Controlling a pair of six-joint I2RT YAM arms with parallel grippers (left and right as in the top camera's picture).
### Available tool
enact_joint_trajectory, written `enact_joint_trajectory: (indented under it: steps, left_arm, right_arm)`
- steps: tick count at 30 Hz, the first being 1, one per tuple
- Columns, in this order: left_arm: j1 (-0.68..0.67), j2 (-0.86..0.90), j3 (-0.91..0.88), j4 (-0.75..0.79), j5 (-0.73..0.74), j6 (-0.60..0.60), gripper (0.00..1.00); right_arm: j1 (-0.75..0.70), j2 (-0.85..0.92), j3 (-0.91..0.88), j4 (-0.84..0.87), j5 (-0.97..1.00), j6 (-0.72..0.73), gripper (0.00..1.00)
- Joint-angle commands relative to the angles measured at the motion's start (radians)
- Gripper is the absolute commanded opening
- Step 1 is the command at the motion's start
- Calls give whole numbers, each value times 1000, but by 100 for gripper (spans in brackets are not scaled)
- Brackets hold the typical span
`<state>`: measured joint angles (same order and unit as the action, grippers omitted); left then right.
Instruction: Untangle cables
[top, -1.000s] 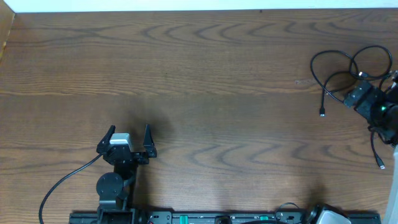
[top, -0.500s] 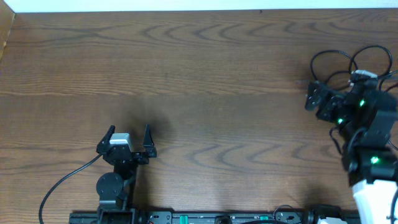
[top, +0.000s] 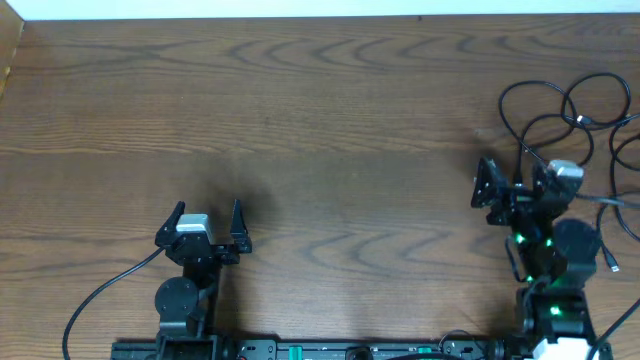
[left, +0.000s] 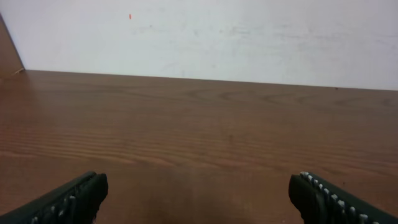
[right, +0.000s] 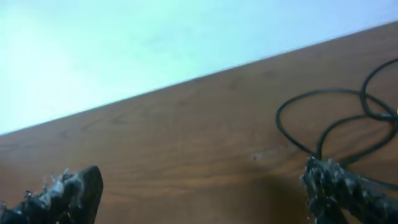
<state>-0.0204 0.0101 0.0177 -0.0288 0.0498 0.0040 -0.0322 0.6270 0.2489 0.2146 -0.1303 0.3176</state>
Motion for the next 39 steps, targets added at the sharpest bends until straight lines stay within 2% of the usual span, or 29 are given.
enact_joint_trajectory:
  steps: [1,7,15,20,27,31,39]
  left_arm:
    - [4,-6,-14,-42,-24,3,97]
    - [4,-6,-14,-42,-24,3,97]
    - [4,-6,-14,-42,-24,3,97]
    - [4,-6,-14,-42,-24,3,97]
    - [4,-6,-14,-42,-24,3,97]
    - [4,-6,-14,-42,-24,3,97]
    - [4,-6,-14,-42,-24,3,97]
  right_arm:
    - [8,-45,-80,63,16,-12,99]
    - [8,-114,-247,253,55,-12,99]
    - [42,-196,-243,106,140,-12,99]
    - [64,-300,-243,-57,219,-20,99]
    - [64,-506,-243,-288,214,-183,99]
    - [64,-622,-244,-290,164,-302,99]
    - [65,-622,-244,-294,130,-397,99]
